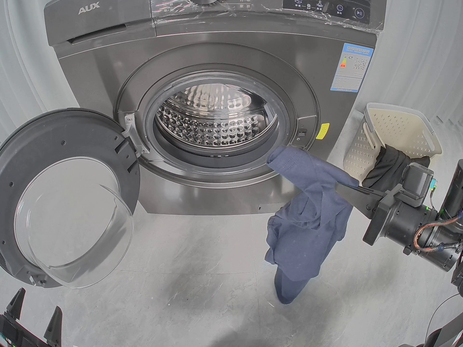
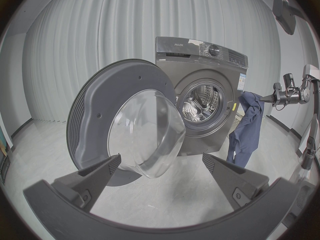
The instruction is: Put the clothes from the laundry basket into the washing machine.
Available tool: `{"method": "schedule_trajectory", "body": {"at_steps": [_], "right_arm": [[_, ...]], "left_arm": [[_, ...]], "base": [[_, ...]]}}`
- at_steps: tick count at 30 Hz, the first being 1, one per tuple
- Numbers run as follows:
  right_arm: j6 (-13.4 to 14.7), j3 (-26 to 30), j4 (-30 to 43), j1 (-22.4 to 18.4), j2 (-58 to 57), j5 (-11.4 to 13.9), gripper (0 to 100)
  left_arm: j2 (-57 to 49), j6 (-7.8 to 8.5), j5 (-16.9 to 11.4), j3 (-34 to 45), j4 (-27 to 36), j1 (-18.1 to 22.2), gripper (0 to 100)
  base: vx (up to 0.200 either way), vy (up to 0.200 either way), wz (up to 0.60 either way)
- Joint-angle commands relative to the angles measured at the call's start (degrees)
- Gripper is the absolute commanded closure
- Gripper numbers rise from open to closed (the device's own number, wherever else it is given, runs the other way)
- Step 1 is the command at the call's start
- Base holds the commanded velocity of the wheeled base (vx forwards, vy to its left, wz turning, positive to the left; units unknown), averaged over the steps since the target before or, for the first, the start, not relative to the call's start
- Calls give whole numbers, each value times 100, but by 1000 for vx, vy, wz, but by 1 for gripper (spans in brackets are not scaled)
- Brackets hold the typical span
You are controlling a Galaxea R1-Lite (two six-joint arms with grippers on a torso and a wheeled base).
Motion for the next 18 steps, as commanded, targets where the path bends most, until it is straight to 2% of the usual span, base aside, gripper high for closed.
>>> {"method": "schedule_trajectory", "body": {"at_steps": [1, 4, 10, 14, 18], "right_arm": [[4, -130, 4, 24, 123, -4, 100], [13, -271, -5, 33, 255, -13, 100], [13, -359, 4, 112, 273, -31, 100], [4, -288, 4, 164, 281, -250, 100], [4, -323, 4, 261, 281, -286, 100]], "left_arm": [[-92, 95, -3, 101, 4, 0, 0], [-84, 51, -12, 92, 4, 0, 0], [-84, 95, -12, 101, 4, 0, 0], [-84, 77, -12, 92, 4, 9, 0], [-92, 95, -20, 101, 4, 9, 0]], "base": [[0, 0, 0], [0, 0, 0], [0, 0, 0], [0, 0, 0], [0, 0, 0]]}}
